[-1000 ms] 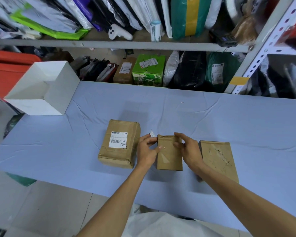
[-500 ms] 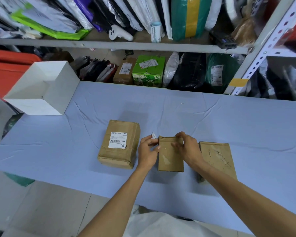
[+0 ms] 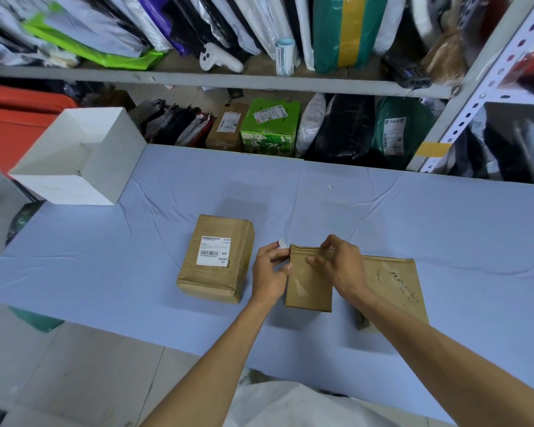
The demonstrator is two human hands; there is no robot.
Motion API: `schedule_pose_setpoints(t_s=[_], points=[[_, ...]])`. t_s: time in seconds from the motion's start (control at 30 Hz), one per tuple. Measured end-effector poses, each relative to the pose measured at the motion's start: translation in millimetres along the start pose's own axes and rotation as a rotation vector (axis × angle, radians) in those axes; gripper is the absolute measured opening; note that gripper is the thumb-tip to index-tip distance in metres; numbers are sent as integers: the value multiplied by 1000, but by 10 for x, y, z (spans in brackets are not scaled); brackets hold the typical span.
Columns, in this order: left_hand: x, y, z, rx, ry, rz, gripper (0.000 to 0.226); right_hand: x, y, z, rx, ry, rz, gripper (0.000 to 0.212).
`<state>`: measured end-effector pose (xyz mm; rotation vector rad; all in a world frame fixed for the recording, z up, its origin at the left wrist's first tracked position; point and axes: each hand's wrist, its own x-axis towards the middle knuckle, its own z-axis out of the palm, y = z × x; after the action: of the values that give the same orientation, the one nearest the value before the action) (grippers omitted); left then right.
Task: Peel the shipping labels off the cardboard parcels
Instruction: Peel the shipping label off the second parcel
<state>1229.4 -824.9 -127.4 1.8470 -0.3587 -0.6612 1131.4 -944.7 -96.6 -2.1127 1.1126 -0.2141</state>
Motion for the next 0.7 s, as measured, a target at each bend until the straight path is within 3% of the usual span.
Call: schedule_pose_setpoints(t_s=[0.17, 0.4, 0.53, 0.7], points=[[21, -29, -29, -18, 3, -9, 27, 13, 19, 51, 19, 24, 9, 21], [136, 19, -184, -97, 139, 39, 37, 33, 81, 31, -60, 3, 24, 35], [176, 182, -293, -110, 224, 77, 31, 49, 93, -29, -104, 4, 17, 40], [229, 352, -267, -166, 180, 51, 26, 88, -32, -64, 17, -1, -38, 37]])
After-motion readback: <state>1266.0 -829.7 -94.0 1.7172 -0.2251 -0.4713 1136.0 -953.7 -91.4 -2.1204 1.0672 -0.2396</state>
